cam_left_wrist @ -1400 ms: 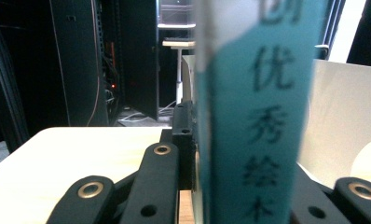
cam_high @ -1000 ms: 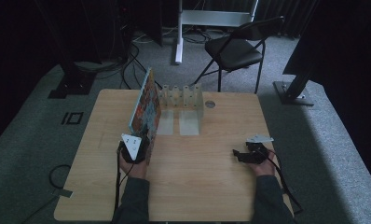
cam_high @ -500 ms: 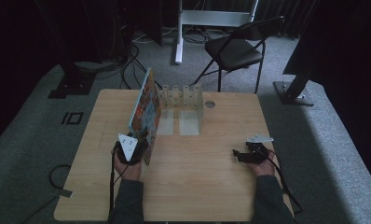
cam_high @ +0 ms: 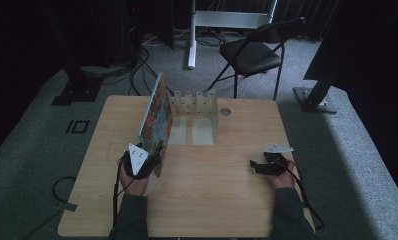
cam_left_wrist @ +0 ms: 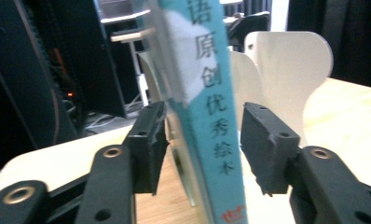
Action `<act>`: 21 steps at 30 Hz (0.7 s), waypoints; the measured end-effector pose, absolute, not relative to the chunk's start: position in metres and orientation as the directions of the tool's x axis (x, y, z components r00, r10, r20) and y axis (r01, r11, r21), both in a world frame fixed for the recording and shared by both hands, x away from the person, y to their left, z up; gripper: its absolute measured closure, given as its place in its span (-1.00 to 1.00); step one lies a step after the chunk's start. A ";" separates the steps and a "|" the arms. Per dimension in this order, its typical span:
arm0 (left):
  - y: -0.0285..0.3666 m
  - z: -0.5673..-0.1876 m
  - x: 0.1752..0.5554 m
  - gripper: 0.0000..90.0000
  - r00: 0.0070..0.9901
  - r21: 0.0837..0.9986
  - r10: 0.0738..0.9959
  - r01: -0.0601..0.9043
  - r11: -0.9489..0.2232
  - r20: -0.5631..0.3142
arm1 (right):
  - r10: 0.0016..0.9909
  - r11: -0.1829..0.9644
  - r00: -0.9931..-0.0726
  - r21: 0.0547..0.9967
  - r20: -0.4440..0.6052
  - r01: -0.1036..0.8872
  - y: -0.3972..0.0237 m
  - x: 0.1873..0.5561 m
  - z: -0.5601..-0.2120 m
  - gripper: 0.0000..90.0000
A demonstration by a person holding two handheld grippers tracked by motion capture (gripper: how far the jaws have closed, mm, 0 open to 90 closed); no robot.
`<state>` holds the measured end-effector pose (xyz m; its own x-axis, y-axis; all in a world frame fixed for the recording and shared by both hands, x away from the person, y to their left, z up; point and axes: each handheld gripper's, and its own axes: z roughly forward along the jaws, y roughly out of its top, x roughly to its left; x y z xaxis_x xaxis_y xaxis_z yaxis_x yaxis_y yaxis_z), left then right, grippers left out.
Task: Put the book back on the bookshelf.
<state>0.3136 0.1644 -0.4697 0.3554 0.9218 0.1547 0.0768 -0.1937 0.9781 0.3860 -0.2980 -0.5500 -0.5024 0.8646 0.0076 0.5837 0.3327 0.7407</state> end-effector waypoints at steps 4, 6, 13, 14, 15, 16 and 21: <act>0.167 -0.469 0.309 -0.04 0.385 0.976 0.909 0.077 -0.206 0.161 | 0.865 0.333 -0.502 0.741 0.008 0.584 -0.298 0.386 -0.550 -0.47; 0.169 -0.470 0.308 -0.09 0.388 0.976 0.907 0.074 -0.205 0.161 | 0.864 0.333 -0.503 0.741 0.008 0.584 -0.298 0.386 -0.550 -0.47; 0.177 -0.471 0.306 -0.11 0.386 0.976 0.909 0.082 -0.202 0.156 | 0.865 0.333 -0.502 0.741 0.008 0.584 -0.298 0.386 -0.550 -0.47; 0.179 -0.472 0.305 -0.12 0.390 0.973 0.905 0.083 -0.217 0.168 | 0.864 0.333 -0.503 0.741 0.008 0.584 -0.298 0.386 -0.550 -0.47; 0.180 -0.472 0.304 -0.12 0.398 0.972 0.902 0.085 -0.220 0.169 | 0.865 0.332 -0.503 0.741 0.008 0.584 -0.298 0.386 -0.550 -0.47; 0.181 -0.472 0.304 -0.12 0.406 0.970 0.898 0.089 -0.226 0.172 | 0.864 0.333 -0.503 0.741 0.008 0.583 -0.298 0.386 -0.550 -0.47; 0.186 -0.472 0.299 -0.12 0.445 0.966 0.878 0.090 -0.242 0.178 | 0.865 0.333 -0.503 0.741 0.008 0.584 -0.298 0.386 -0.550 -0.47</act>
<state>0.2990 0.1855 -0.4723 0.4449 0.8777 0.1779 0.0902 -0.2416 0.9662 0.3860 -0.2980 -0.5501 -0.5025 0.8645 0.0078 0.5835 0.3325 0.7409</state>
